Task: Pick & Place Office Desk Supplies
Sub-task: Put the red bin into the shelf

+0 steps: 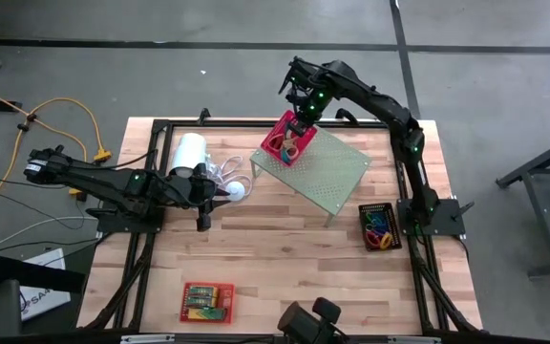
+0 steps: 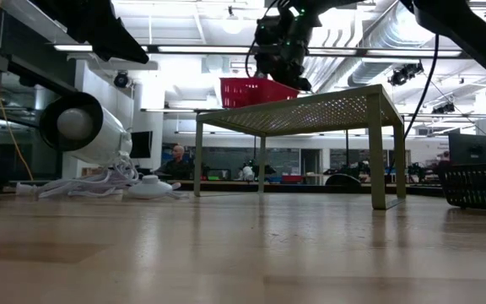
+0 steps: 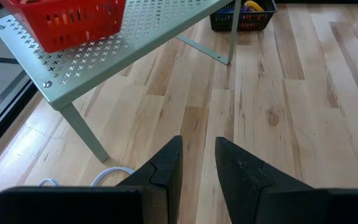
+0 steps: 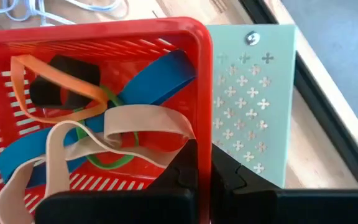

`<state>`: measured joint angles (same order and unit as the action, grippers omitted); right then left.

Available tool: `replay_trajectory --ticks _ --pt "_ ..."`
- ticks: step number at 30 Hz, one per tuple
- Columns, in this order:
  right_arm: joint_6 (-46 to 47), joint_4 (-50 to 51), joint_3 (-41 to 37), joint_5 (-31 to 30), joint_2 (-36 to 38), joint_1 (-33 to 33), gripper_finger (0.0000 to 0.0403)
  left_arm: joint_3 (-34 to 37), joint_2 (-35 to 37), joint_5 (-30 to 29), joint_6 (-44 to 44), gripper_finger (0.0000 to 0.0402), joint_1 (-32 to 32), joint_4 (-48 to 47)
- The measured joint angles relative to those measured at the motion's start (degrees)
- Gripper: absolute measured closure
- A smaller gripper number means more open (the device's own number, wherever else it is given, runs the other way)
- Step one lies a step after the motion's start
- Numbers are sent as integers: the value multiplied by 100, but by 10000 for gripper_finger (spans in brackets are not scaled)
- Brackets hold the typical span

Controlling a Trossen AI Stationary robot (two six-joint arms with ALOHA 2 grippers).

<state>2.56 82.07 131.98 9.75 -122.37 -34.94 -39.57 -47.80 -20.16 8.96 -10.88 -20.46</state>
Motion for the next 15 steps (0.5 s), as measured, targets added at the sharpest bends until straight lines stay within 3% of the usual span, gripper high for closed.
replay_trajectory --ticks 15 --pt "220 -145 -2 124 0 50 400 2 1 0 -1 313 -1 1"
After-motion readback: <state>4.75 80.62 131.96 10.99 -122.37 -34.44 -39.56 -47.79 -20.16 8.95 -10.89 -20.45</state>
